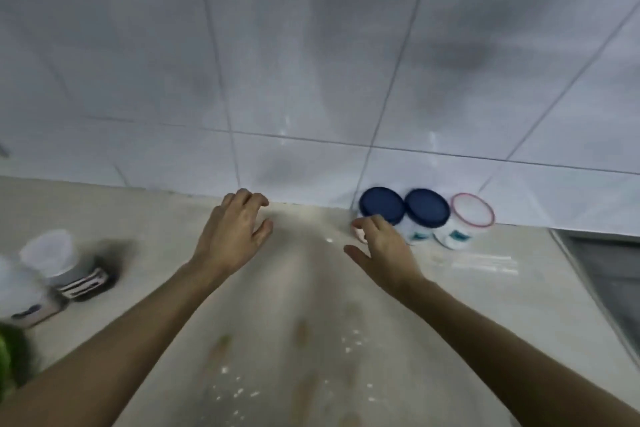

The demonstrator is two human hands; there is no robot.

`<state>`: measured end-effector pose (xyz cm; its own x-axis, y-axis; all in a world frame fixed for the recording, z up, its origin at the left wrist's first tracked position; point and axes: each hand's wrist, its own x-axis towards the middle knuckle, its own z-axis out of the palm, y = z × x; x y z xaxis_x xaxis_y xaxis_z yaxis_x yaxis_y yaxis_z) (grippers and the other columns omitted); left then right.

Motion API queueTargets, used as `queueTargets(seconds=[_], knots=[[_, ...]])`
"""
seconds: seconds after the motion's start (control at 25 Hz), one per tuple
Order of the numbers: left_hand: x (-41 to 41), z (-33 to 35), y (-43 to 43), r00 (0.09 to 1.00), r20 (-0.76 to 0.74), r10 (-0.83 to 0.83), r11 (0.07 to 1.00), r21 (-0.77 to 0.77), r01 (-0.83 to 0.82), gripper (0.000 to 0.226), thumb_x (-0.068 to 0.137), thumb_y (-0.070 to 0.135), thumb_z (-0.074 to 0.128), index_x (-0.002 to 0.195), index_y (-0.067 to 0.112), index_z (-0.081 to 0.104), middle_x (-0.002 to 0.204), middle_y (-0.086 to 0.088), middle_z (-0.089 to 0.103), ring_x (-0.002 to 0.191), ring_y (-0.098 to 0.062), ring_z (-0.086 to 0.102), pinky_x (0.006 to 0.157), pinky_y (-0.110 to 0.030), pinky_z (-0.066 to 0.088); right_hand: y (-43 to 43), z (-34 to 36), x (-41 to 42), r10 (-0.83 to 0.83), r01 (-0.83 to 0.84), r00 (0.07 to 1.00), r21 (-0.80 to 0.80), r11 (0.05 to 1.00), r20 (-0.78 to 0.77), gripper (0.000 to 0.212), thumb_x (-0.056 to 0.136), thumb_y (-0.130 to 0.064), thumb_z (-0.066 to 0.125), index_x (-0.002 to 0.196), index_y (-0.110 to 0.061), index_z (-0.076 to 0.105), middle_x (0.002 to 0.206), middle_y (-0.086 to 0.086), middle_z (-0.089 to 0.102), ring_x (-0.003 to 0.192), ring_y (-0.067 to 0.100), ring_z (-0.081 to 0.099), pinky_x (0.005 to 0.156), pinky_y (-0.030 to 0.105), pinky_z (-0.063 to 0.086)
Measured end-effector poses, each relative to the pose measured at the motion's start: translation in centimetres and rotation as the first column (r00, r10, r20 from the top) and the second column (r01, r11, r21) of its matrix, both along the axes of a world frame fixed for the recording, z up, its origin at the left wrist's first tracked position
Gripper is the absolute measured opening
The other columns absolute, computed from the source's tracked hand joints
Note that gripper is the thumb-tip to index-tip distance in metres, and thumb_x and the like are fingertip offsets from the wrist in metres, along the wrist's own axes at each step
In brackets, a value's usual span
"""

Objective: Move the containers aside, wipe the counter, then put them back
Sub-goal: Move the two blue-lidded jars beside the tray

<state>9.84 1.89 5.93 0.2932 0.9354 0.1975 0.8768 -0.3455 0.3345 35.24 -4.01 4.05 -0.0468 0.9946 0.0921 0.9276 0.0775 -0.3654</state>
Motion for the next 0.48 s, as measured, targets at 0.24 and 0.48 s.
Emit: queueTargets(seconds=[0.24,0.48], knots=[[17.1,-0.8,1.4,0.974,0.225,-0.006,0.950,-0.303,0.076,0.075,0.078,0.042,0.070,0.139,0.018,0.034,0.136,-0.010,0.038,0.126,-0.029,0.038,0.100,-0.036,0.037,2.6,1.4,13.5,-0.133,0.107,0.962,0.117,0.987,0.239,0.053,0.075,-0.038,0.072,0.116,-0.007,0.056,0.110,0.014,0.060,0.099,0.035,0.055,0.082,0.042,0.044],[22.4,-1.6,3.6,0.990,0.139,-0.008,0.943,-0.327,0.054,0.075,0.071,0.036,0.076,0.136,0.026,0.039,0.133,-0.012,0.037,0.122,-0.033,0.039,0.100,-0.037,0.039,5.6,2.3,14.0,0.065,0.032,0.835,-0.166,0.986,0.547,0.062,0.084,-0.055,0.052,0.128,-0.012,0.043,0.121,0.016,0.058,0.115,0.033,0.052,0.116,0.055,0.014]])
